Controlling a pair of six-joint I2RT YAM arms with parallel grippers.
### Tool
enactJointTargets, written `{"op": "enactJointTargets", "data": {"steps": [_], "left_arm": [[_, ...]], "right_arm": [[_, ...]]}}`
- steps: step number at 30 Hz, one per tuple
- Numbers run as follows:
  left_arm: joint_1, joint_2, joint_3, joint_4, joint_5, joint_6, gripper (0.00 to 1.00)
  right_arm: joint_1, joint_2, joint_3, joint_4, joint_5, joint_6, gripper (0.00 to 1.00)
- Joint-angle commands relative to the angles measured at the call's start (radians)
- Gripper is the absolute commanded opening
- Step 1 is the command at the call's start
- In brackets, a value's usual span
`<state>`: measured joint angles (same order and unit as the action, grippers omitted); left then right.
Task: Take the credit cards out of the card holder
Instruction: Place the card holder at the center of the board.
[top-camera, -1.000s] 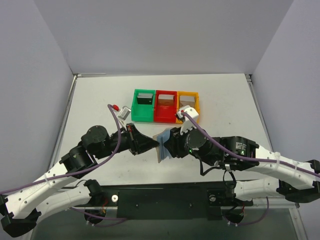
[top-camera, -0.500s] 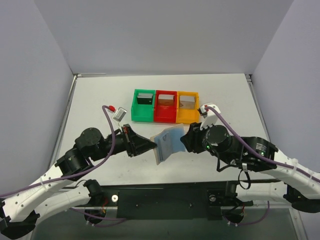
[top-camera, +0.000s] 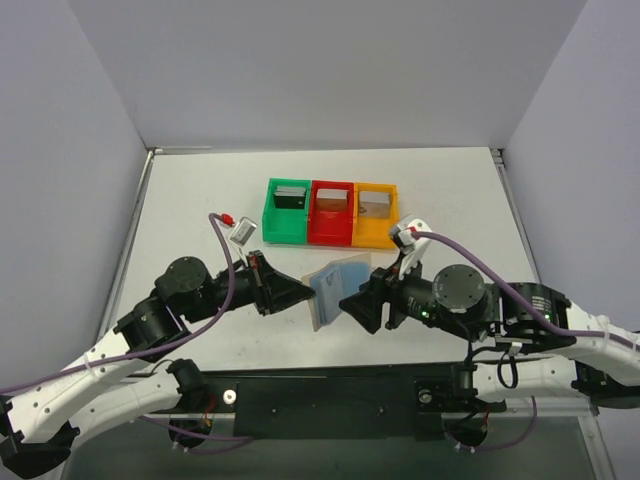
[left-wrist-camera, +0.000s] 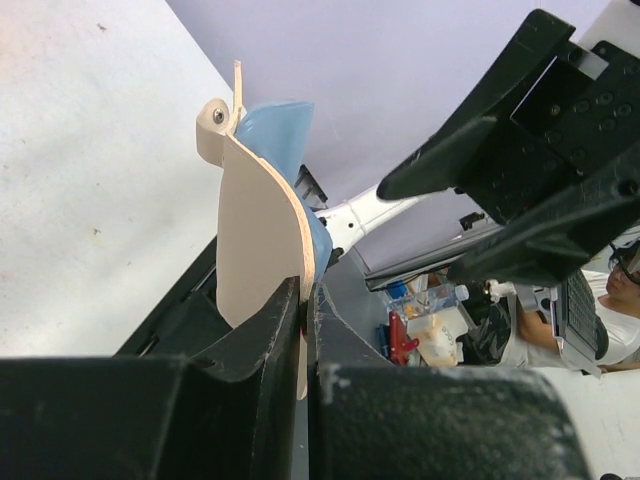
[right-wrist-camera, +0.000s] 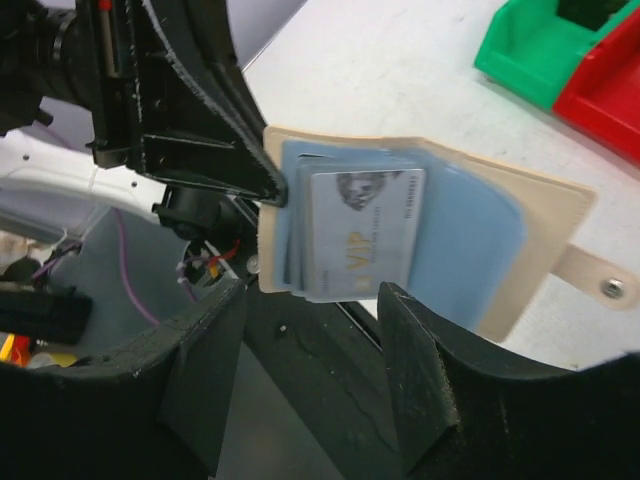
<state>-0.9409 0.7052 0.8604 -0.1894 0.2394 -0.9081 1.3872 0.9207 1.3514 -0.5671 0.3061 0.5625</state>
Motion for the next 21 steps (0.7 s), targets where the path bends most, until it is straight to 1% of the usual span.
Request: {"op": "enactJointTargets", "data": {"steps": [1,6,9,12,21], "left_arm": [[-0.002,-0.013,0.003,0.105,0.003,-0.002,0.00],[-0.002,-0.030,-0.018,0.174,0.069,-0.015,0.00],[-0.002,-0.038,-0.040,0.251,0.116,-0.029,0.00],[-0.002,-0.047,-0.063,0.310,0.146,-0.043,0.00],[-0.004,-0.050,-0.083,0.384,0.187,-0.052,0.00]], "right_arm": [[0.015,0.075,0.023,0.075,-0.075,-0.020,0.51],[-0.005,0.083,-0.021,0.095,-0.073,-0.007,0.50],[-0.059,0.064,-0.055,0.111,-0.126,0.008,0.50],[-0.093,0.035,-0.098,0.127,-0.139,0.025,0.49],[-0.122,-0.055,-0.121,0.122,-0.121,0.020,0.50]]}}
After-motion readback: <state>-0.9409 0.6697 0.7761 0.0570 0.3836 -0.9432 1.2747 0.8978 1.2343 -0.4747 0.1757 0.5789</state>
